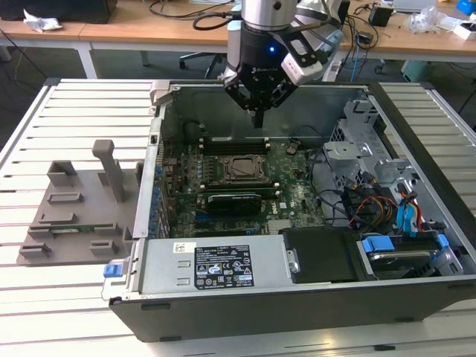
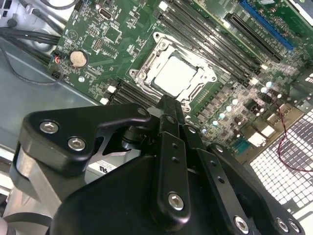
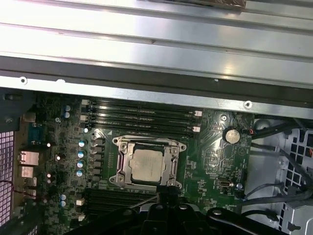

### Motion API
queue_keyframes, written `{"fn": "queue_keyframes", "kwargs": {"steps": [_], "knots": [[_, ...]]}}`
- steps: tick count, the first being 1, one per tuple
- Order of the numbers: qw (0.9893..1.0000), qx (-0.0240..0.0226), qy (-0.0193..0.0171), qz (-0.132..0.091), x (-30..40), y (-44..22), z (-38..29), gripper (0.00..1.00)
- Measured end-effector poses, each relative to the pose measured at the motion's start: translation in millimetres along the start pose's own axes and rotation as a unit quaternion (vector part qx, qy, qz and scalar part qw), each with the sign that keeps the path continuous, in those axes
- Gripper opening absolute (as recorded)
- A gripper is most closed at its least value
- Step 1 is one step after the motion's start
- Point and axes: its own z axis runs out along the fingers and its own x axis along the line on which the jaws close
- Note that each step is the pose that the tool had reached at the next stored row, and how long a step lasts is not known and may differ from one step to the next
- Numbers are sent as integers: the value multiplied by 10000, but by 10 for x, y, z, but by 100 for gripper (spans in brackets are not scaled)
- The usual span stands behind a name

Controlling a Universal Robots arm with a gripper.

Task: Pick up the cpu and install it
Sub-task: 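Install the second cpu locking lever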

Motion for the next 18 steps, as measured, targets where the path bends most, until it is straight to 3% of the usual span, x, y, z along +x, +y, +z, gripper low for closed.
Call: {"fn": "queue_keyframes", "kwargs": {"steps": [9,18], "knots": [[10000,-14,-1,1,6,-59,4,11],[10000,-22,-2,1,20,-163,16,11]]}}
